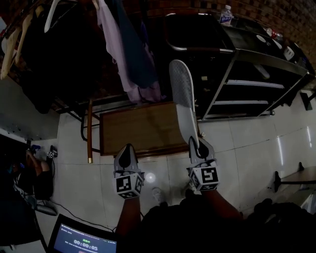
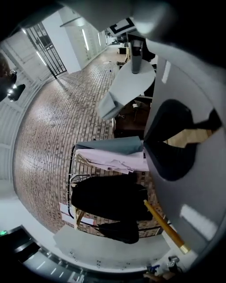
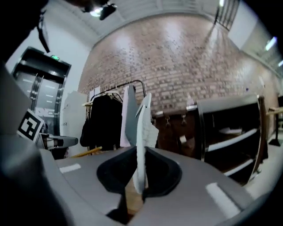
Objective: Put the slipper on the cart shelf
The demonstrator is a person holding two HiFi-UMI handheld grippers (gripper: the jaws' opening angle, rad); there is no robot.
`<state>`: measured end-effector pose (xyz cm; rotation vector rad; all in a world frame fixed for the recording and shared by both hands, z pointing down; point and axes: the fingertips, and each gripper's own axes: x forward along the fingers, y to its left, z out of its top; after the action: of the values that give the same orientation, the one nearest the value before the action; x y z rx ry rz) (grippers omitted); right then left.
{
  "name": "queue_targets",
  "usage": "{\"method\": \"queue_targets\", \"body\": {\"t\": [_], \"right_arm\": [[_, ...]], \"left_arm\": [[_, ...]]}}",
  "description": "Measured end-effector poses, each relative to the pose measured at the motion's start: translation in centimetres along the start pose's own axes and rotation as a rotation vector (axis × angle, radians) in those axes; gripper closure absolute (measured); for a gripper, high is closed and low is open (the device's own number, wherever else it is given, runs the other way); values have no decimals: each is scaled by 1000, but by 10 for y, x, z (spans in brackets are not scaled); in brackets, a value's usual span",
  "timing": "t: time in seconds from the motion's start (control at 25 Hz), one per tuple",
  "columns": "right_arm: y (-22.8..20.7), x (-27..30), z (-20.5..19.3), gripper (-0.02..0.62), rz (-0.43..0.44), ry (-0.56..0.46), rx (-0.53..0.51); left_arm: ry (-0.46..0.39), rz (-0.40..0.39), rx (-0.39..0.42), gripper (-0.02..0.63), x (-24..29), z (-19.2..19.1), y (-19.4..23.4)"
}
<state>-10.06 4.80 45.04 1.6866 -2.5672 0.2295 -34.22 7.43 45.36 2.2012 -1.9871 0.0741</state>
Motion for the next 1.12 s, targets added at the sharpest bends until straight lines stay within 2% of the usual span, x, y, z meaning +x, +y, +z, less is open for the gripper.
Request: {"method": "queue_targets", "body": {"t": [0.2,0.4,0.68,1.12], "right_arm": [[15,-21,89,560,-44,-244,-148],[20,-32,125,558,-56,-355,-215],[16,-35,120,555,-67,-330,-210],[-16,-37,113,555,-104,-301,-179]], "left_arm": [[-63,-33,7,595,3,36,-1],[-87,-104,36,596,6,55,-23],[-140,-152,106,595,5,76,-53],[-100,-178,85,595,17,62,-76]]}}
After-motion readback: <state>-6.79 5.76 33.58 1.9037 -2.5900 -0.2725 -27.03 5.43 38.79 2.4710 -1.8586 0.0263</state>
